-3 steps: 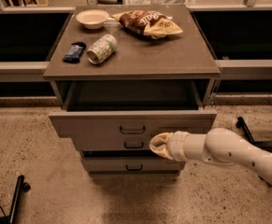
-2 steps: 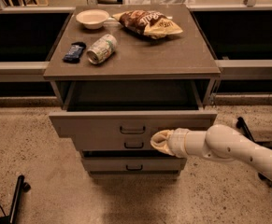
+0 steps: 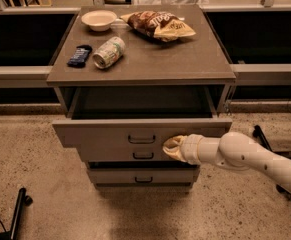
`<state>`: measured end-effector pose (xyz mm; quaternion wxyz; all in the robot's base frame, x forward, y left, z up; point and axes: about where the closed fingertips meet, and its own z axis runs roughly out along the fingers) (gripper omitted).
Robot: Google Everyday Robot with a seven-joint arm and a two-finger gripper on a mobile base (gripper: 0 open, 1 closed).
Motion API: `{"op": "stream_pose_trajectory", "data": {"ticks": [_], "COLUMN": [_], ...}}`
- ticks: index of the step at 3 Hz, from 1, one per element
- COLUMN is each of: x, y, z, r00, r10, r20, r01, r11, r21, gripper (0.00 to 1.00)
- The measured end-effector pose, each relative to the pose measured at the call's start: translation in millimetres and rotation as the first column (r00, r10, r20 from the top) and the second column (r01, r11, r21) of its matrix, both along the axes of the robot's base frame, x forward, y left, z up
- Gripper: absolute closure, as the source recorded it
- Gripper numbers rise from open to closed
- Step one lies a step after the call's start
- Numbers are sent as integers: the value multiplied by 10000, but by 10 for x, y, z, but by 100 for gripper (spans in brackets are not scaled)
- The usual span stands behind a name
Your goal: Close top drawer
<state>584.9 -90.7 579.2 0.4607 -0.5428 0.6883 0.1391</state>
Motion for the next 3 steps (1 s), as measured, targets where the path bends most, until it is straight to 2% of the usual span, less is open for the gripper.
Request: {"op": "stream_pose_trajectory", "data": {"ticks": [2,3], "x": [25,28], "y": [1,4], "z": [-18,-28], "r00": [10000,10000], "r10": [-27,-17], "r20": [13,15], "r01": [28,17], "r11": [10000,10000], "r21": [-27,-49], "gripper": [14,0]}}
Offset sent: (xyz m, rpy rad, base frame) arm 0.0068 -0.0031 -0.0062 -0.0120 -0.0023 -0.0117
